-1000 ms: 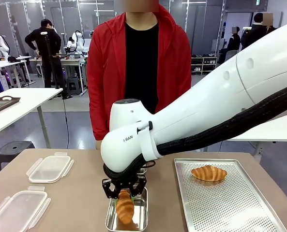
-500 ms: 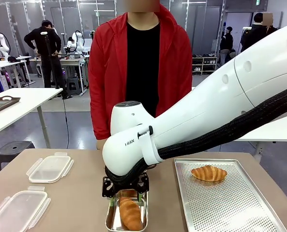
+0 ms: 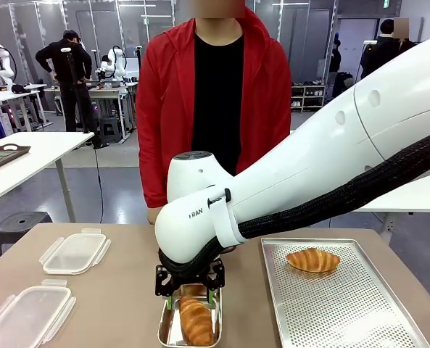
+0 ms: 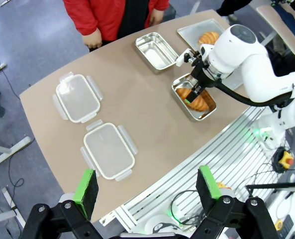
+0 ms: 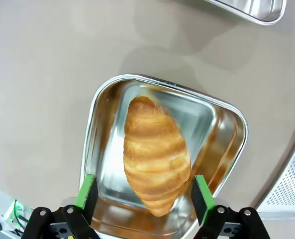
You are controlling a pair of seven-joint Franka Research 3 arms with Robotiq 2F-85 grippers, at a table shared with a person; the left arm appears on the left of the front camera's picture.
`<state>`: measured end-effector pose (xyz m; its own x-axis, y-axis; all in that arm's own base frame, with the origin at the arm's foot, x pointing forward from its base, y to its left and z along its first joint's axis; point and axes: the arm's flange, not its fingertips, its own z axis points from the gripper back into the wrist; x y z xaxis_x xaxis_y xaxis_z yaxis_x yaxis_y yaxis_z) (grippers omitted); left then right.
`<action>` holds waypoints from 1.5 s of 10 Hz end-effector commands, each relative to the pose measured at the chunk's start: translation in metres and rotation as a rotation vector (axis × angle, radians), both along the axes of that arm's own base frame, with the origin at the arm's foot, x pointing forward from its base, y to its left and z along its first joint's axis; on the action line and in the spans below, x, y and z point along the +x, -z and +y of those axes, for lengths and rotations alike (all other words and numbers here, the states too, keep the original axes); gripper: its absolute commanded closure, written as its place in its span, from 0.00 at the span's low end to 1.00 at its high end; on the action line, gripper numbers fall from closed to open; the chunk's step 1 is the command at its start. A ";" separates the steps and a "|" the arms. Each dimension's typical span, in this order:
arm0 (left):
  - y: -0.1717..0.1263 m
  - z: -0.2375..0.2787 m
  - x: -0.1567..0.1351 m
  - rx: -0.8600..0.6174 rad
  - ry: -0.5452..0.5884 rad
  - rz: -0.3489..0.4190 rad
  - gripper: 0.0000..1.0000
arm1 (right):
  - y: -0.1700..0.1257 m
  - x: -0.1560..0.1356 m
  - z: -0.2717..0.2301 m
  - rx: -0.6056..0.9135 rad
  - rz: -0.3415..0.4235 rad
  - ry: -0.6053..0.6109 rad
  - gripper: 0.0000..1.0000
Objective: Place the bread into the airtight container.
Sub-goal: Pick up a Butter Roll and place it into an empty Airtight Container.
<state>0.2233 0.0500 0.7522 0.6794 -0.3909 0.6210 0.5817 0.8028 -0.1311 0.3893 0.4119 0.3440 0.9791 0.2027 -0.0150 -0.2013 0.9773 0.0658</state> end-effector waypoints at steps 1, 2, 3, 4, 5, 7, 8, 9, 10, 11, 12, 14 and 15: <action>-0.004 -0.001 0.000 -0.003 0.013 -0.002 0.00 | 0.001 0.000 0.002 0.004 -0.001 -0.001 0.05; -0.004 -0.001 0.000 -0.003 0.013 -0.002 0.00 | 0.001 0.000 0.002 0.004 -0.001 -0.001 0.05; -0.004 -0.001 0.000 -0.003 0.013 -0.002 0.00 | 0.001 0.000 0.002 0.004 -0.001 -0.001 0.05; -0.004 -0.001 0.000 -0.003 0.013 -0.002 0.00 | 0.001 0.000 0.002 0.004 -0.001 -0.001 0.05; -0.004 -0.001 0.000 -0.003 0.013 -0.002 0.00 | 0.001 0.000 0.002 0.004 -0.001 -0.001 0.05; -0.004 -0.001 0.000 -0.003 0.013 -0.002 0.00 | 0.001 0.000 0.002 0.004 -0.001 -0.001 0.05; -0.004 -0.001 0.000 -0.003 0.013 -0.002 0.00 | 0.001 0.000 0.002 0.004 -0.001 -0.001 0.05; -0.004 -0.001 0.000 -0.003 0.013 -0.002 0.00 | 0.001 0.000 0.002 0.004 -0.001 -0.001 0.05; -0.004 -0.001 0.000 -0.003 0.013 -0.002 0.00 | 0.000 0.000 0.000 0.000 0.000 0.000 0.05; -0.004 -0.001 0.000 -0.003 0.013 -0.002 0.00 | -0.018 0.003 -0.012 0.008 -0.024 0.000 0.05; -0.004 -0.001 0.000 -0.003 0.013 -0.002 0.00 | -0.045 0.005 -0.033 0.067 -0.024 -0.006 0.05; -0.004 -0.001 0.000 -0.003 0.013 -0.002 0.00 | -0.099 -0.004 -0.080 0.092 -0.062 -0.050 0.05; -0.004 -0.001 0.000 -0.003 0.013 -0.002 0.00 | -0.126 -0.012 -0.104 0.130 -0.068 -0.071 0.05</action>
